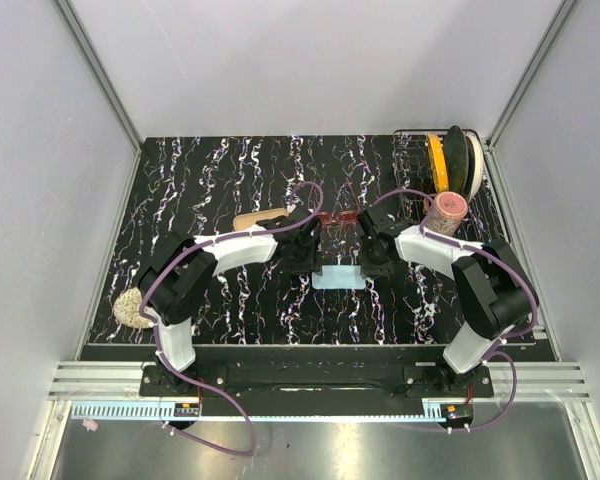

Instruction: Organize the sunglasses

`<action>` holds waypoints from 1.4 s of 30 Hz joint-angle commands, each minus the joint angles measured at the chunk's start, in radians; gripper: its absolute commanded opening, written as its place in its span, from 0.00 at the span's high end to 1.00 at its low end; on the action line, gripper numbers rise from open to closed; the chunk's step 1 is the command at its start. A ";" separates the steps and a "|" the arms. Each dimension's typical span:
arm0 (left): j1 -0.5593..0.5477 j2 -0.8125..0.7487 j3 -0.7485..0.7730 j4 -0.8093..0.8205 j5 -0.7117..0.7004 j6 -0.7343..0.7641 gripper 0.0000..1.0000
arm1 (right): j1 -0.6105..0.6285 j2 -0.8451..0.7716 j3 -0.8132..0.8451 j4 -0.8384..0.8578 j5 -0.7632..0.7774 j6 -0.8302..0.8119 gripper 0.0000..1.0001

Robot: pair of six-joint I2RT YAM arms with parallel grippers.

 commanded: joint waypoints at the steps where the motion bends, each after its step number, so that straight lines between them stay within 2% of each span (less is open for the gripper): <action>1: 0.004 -0.021 0.002 0.001 -0.020 -0.002 0.47 | 0.013 0.027 0.045 -0.003 0.022 -0.015 0.69; 12: 0.004 -0.016 0.002 0.001 -0.014 -0.002 0.47 | 0.039 0.053 0.057 -0.011 0.003 -0.024 0.72; 26: 0.004 -0.012 0.002 0.001 0.005 0.000 0.48 | 0.044 0.071 0.065 -0.021 0.002 -0.013 0.96; 31: 0.004 -0.003 0.008 -0.012 0.014 -0.004 0.53 | 0.044 0.074 0.065 -0.021 0.000 -0.009 0.99; 36: 0.004 0.005 0.008 -0.024 0.023 -0.005 0.64 | 0.045 0.074 0.065 -0.020 0.000 -0.001 1.00; 42: -0.004 0.026 0.020 -0.022 0.032 -0.004 0.66 | 0.044 0.073 0.065 -0.015 -0.001 0.001 1.00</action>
